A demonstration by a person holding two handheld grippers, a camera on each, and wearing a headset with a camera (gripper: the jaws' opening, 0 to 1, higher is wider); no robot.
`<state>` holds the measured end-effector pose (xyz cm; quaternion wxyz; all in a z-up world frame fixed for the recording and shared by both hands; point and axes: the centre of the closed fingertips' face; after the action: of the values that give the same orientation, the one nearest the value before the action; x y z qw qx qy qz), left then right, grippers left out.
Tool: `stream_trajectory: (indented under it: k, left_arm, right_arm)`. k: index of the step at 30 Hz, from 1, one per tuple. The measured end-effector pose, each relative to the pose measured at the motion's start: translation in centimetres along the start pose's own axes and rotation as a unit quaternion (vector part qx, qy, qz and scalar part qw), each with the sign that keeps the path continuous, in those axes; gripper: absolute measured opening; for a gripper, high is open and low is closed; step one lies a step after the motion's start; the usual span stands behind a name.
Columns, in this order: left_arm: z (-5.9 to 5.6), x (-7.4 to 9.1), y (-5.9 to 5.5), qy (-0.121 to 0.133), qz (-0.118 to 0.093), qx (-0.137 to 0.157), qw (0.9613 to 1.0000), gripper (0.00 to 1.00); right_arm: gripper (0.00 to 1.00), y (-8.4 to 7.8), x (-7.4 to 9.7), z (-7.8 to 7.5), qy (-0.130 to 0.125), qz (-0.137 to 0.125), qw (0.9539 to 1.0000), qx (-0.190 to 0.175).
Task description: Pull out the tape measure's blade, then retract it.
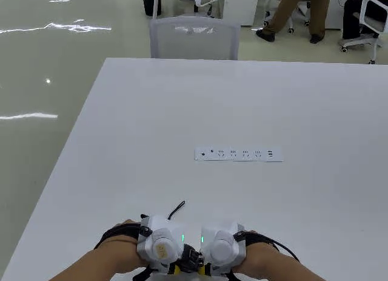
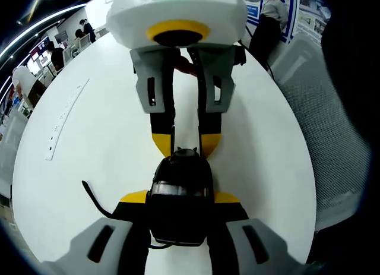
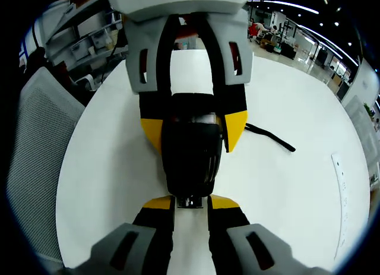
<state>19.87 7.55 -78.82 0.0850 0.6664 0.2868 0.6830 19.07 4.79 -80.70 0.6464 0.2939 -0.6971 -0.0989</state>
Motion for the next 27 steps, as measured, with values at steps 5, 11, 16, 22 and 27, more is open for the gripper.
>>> stream_trajectory:
  k: [5,11,16,22,27]
  left_arm:
    - [0.24,0.07,0.29,0.001,-0.017,0.03,0.9994,0.31]
    - [0.2,0.08,0.36,0.002,-0.016,0.03,0.9994,0.31]
    - [0.14,0.14,0.38,-0.001,-0.012,0.024,0.9996,0.32]
    - [0.17,0.24,0.37,0.002,-0.008,0.027,0.9996,0.32]
    - [0.29,0.17,0.3,0.005,-0.003,0.033,0.9995,0.32]
  right_arm:
    - [0.2,-0.28,-0.24,-0.18,0.0,0.007,1.0,-0.004]
    - [0.18,-0.3,0.01,0.0,0.002,0.009,0.9997,-0.023]
    - [0.15,-0.21,-0.31,-0.01,0.01,0.031,0.9993,0.016]
    - [0.12,-0.46,-0.35,-0.15,0.018,0.047,0.9986,0.017]
    - [0.11,-0.85,0.06,-0.15,0.017,0.046,0.9988,0.003]
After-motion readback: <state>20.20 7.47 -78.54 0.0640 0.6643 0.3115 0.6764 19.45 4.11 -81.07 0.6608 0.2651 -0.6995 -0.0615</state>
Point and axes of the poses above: the centre of the closed fingertips' face, and the gripper's own axes: x roughly backward along the fingers, z roughly to its left, y roughly out of its top, and after that the axes turned 15 degrees about x, right-handed
